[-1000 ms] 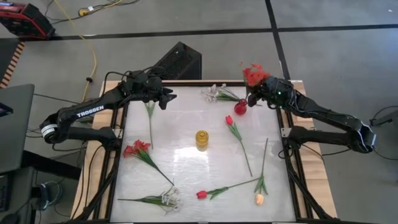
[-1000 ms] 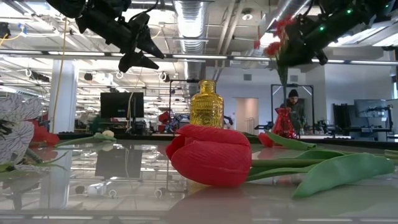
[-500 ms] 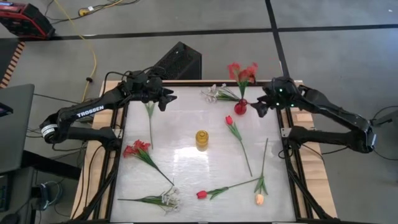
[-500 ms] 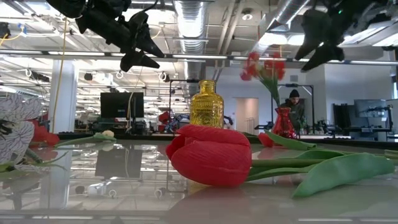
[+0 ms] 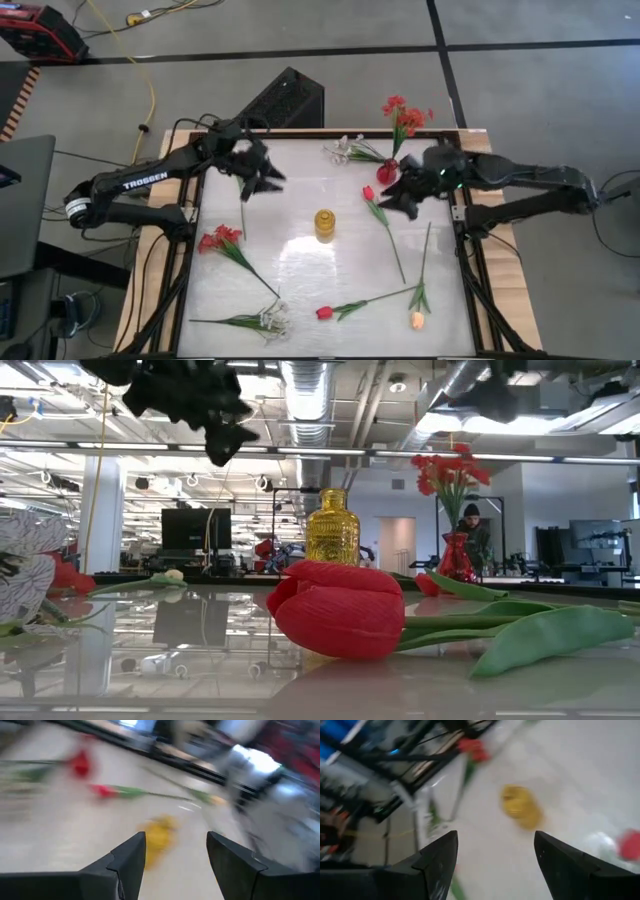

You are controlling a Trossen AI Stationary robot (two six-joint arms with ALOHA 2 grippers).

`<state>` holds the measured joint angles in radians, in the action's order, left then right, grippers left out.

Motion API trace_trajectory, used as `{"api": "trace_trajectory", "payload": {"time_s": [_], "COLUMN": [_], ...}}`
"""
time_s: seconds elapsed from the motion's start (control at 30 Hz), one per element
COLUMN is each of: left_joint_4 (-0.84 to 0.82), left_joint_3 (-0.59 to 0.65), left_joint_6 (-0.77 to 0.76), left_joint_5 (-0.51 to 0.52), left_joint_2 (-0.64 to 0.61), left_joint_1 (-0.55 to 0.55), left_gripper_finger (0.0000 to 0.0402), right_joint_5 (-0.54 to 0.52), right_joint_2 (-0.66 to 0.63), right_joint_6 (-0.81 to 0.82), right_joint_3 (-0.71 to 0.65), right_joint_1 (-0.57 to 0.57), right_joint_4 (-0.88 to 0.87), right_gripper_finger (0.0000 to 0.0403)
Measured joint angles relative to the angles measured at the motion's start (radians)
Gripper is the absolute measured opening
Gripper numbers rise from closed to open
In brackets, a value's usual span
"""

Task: Sort flowers into vase by color
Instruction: Put the red flowers into the red vase

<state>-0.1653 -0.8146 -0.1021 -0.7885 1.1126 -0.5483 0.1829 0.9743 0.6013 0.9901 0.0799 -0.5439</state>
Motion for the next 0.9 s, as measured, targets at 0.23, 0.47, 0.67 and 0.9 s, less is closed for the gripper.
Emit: {"api": "trace_trajectory", "payload": {"time_s": [0.23,0.47,0.67,0.9], "left_joint_4": [-0.204,-0.495,-0.613,-0.673], "left_joint_3": [0.000,0.000,0.000,0.000], "left_joint_6": [0.134,0.196,0.237,0.368], "left_joint_5": [0.038,0.242,0.455,0.682], "left_joint_2": [0.000,0.000,0.000,0.053], "left_joint_1": [0.230,0.457,0.688,0.817], "left_gripper_finger": [0.0176,0.0171,0.0171,0.0171], "right_joint_5": [-0.002,-0.001,0.000,0.025], "right_joint_2": [0.145,0.264,0.382,0.478], "right_joint_6": [-0.104,-0.315,-0.345,-0.176], "right_joint_3": [0.000,0.000,0.000,0.000], "right_joint_1": [-0.112,-0.110,-0.111,-0.142], "right_joint_4": [0.133,0.128,0.152,0.232], "right_gripper_finger": [0.0289,0.0289,0.0289,0.0289]}}
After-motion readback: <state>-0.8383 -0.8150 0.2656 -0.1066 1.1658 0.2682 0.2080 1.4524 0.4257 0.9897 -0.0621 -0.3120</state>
